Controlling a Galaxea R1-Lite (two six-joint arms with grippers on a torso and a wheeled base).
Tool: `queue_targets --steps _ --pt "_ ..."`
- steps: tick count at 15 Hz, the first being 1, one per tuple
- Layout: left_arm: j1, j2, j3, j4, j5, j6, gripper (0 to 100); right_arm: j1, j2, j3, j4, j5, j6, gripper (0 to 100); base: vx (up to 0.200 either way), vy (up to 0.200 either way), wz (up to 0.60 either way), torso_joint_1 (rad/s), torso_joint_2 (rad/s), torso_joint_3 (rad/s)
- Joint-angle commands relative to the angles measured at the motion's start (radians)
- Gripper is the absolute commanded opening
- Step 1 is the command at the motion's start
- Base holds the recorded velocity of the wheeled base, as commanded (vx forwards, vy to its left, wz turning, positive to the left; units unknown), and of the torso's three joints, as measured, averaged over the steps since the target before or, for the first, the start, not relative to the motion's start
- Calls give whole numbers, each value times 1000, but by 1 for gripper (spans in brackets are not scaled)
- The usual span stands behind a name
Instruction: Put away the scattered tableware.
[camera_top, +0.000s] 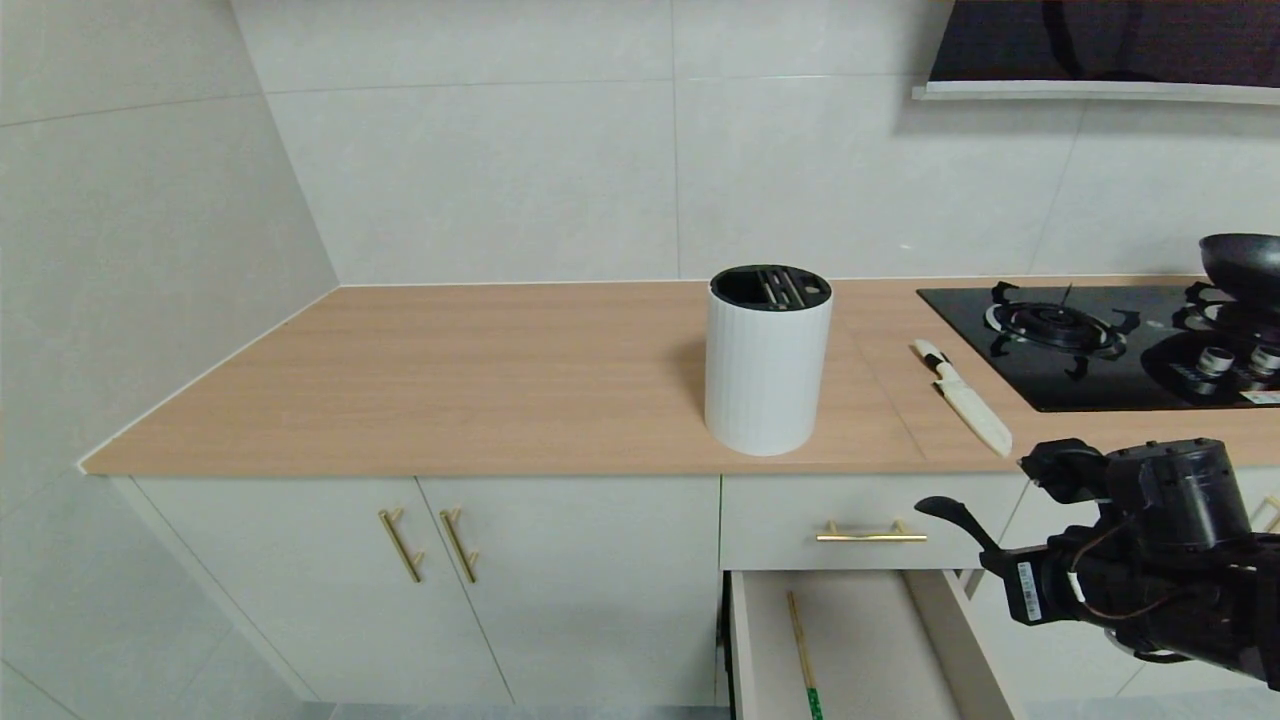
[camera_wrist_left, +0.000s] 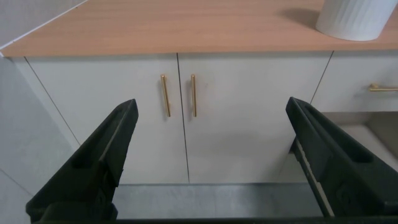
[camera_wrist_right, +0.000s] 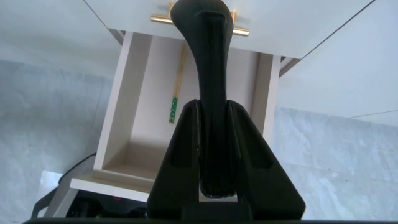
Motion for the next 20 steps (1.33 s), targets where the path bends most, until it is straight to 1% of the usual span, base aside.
queue_targets --steps 1,4,9,16,20 --pt "0 0 0 -1 0 0 100 3 13 1 0 0 0 0 0 0 0 -32 56 46" --pt "0 2 0 -1 0 0 100 3 25 1 0 0 0 0 0 0 0 -163 375 203" --pt "0 0 0 -1 0 0 100 3 42 0 -8 -2 0 0 0 0 0 -217 499 286" --pt "0 2 0 -1 0 0 100 6 80 38 -114 -5 -2 0 0 0 0 -201 493 289" --pt "0 0 0 -1 0 0 100 8 96 40 -121 -5 -2 0 0 0 0 -172 469 297"
